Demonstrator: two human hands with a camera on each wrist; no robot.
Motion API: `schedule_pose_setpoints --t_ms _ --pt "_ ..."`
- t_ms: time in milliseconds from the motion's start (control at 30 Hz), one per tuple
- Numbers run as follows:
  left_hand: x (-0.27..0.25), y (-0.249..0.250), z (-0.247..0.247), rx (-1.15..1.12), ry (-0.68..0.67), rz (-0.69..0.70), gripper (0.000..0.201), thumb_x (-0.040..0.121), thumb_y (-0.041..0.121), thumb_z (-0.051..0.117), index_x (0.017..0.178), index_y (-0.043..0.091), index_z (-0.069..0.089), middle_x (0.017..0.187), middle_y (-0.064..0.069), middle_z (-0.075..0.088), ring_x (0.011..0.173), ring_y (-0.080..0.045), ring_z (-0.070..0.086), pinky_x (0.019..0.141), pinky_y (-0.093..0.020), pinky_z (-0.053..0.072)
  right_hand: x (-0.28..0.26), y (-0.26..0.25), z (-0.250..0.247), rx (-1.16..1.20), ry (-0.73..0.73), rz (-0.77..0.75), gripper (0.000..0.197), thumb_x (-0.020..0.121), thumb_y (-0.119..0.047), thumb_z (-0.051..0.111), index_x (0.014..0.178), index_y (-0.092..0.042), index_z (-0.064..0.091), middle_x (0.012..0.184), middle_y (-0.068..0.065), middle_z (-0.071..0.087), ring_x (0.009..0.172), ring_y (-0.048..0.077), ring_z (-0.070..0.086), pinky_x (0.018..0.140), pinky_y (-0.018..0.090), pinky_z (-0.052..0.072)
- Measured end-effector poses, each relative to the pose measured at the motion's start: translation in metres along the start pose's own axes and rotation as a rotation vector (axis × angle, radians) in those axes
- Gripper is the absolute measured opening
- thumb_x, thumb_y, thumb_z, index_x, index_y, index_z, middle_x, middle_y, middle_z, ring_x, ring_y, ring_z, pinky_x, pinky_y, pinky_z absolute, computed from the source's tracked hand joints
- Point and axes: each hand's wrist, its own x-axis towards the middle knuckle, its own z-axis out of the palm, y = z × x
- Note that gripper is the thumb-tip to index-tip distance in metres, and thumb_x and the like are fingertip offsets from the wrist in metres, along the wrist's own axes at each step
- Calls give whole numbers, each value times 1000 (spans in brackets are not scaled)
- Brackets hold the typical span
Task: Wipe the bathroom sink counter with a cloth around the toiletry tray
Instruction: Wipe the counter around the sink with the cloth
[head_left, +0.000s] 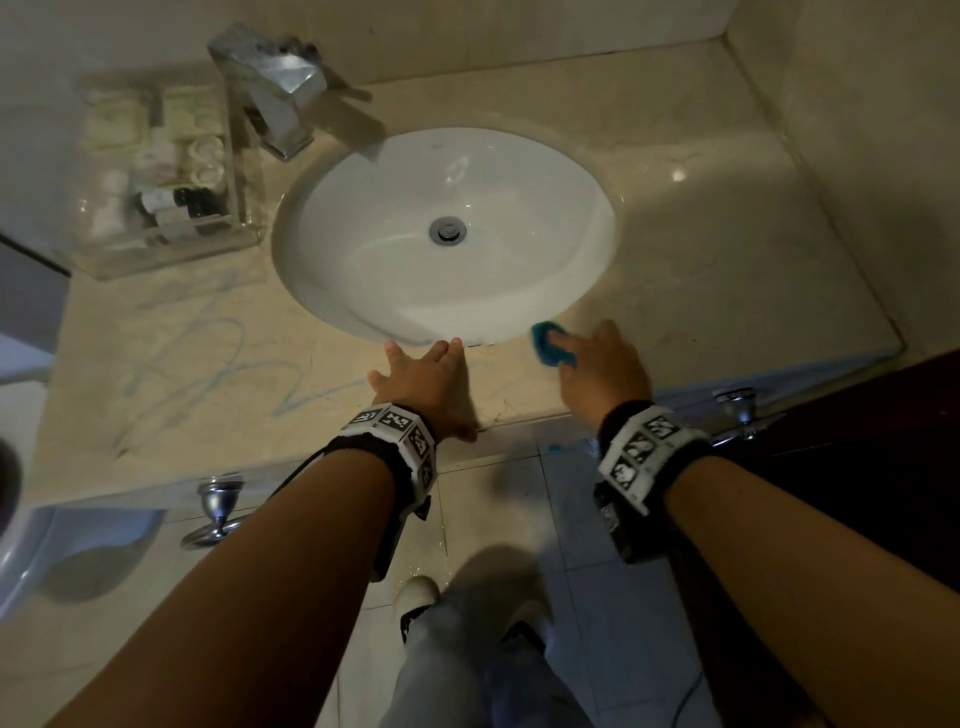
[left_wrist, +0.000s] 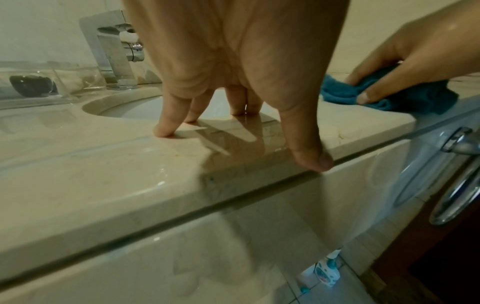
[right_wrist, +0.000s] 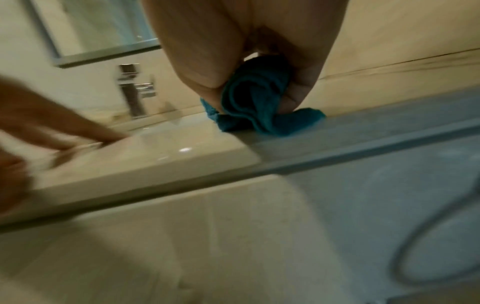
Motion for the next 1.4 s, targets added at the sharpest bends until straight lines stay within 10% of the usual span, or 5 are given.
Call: schedule_pose_setpoints --t_ms 500,733,1033,1200,1400 --pt "2 -15 3 78 37 69 110 67 57 74 150 34 6 158 10 9 141 -45 4 109 -64 21 -8 -10 14 177 66 103 32 92 -31 51 118 -12 50 97 6 40 69 13 42 66 30 38" --pt "-23 -85 12 110 171 9 111 69 62 70 150 33 -2 158 -4 -17 146 -29 -10 114 -60 8 -26 -2 -6 -54 190 134 29 92 -8 52 120 -2 52 117 22 43 101 41 47 86 45 45" --pt "-14 -112 13 68 115 9 114 67 58 75 148 41 -3 159 3 -15 147 -24 -5 112 -57 21 -53 -48 43 68 50 -138 45 90 -1 49 130 -20 53 108 11 43 96 33 45 82 41 46" --pt "-13 -114 15 54 92 23 115 66 58 75 147 45 -5 158 5 -20 146 -24 -11 113 -60 12 -23 -22 17 175 217 225 26 93 -23 51 109 -3 49 94 11 47 81 30 52 57 28 36" --pt "-11 -104 9 26 42 -27 117 63 67 72 144 50 -10 155 4 -28 144 -28 -19 111 -66 7 -28 -70 43 157 209 238 29 95 -29 47 115 -8 44 111 17 45 90 31 48 76 37 44"
